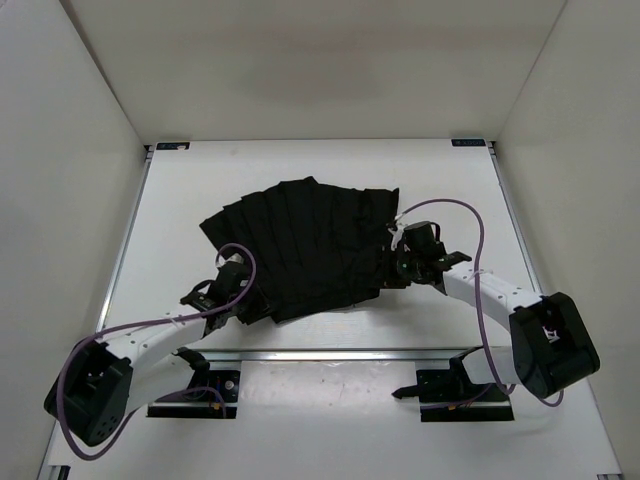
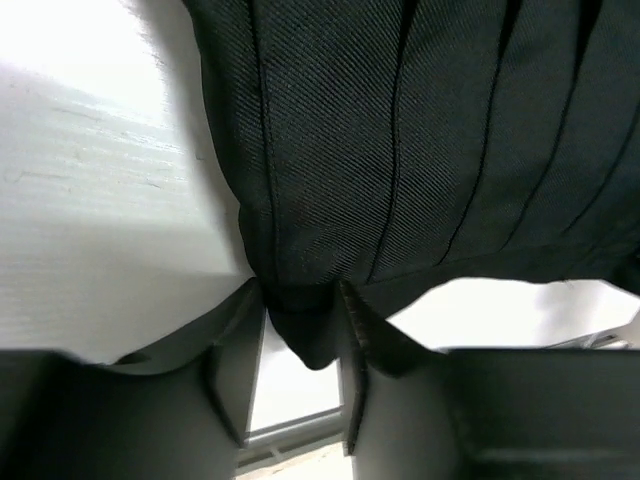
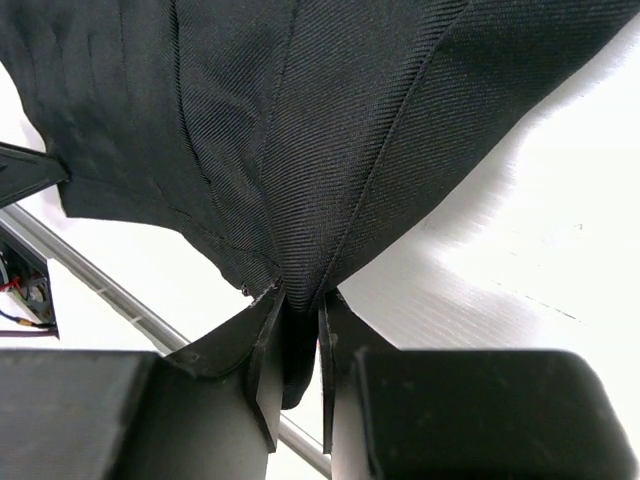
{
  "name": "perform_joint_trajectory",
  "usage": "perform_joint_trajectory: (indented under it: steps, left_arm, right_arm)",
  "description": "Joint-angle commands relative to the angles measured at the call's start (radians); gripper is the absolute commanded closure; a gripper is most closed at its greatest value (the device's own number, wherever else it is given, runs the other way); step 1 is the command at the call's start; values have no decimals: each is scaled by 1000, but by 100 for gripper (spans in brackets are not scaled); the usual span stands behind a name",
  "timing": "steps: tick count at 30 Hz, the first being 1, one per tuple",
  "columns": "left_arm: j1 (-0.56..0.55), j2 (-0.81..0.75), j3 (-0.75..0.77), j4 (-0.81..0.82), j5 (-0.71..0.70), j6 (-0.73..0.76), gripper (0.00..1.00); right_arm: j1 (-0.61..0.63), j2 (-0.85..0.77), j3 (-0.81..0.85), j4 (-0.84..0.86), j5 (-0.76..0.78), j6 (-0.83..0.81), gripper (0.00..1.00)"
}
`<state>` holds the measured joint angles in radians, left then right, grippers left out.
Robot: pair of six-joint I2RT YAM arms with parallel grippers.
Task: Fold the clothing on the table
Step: Flatten the skirt out
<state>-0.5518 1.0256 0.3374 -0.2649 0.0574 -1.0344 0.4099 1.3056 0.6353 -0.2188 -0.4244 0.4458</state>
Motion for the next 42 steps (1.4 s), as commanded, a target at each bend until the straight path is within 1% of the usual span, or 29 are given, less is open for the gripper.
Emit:
perform_joint_trajectory:
  steps: [1,2,4,6,11,15,18,19,20,21,22,23,24,25,26,33,35,37,39,40,41,42]
  left_arm:
    - [3,17,0,30,-24,0,58]
    - [-3,27,0,38,-22,-1,67]
    - [1,42,-6,41,-15,5,89]
    - [-2,48,3,27,-16,4,100]
    - [38,24,23,-36,-30,37,100]
    - [76,2,37,-98,-19,80,100]
    - [79,14,52,-111,-8,105,100]
    - [75,21,58,-114,-8,108,100]
    - [69,31,60,-108,1,109,100]
    - [67,39,61,-106,-1,112,100]
    - [64,41,63,-105,-4,109,100]
    - [62,59,60,-100,2,114,100]
    - [61,62,66,-99,7,114,100]
    - [59,70,61,-96,9,114,100]
    - [62,74,63,-99,18,119,100]
    - [73,64,64,-82,36,103,100]
    - [73,57,63,-86,35,105,100]
    - [75,53,49,-86,50,103,100]
    - [79,53,49,-85,62,103,100]
    - [76,51,40,-83,52,105,100]
    - [75,53,46,-86,50,109,100]
    - [78,50,40,-83,50,108,99]
  right_arm:
    - [1,1,3,47,-7,4,86]
    - [-3,15,4,55,-8,7,85]
    - [-9,29,10,53,1,-5,85]
    - [-35,32,10,33,15,-9,86]
    - [-134,15,-20,1,7,-51,88]
    - [-161,-29,-55,13,-10,-81,85]
    - [-157,-46,-89,41,-36,-82,76]
    - [-143,-49,-98,55,-46,-84,69]
    - [-134,-48,-103,67,-51,-78,60]
    - [-132,-51,-109,76,-62,-75,55]
    - [-122,-54,-114,90,-63,-78,46]
    - [-111,-57,-123,96,-74,-73,40]
    - [-96,-66,-126,107,-92,-71,37]
    - [-94,-68,-128,101,-86,-68,32]
    - [-80,-68,-128,104,-67,-68,30]
    - [-54,-23,-118,110,-54,-51,35]
    - [-37,-3,-114,111,-48,-33,38]
    - [-23,18,-117,131,-65,-21,43]
    - [-14,49,-102,130,-66,-12,55]
    - [-7,60,-100,130,-77,-4,59]
    - [-9,61,-105,127,-79,-1,63]
    - [-11,67,-95,140,-80,-1,64]
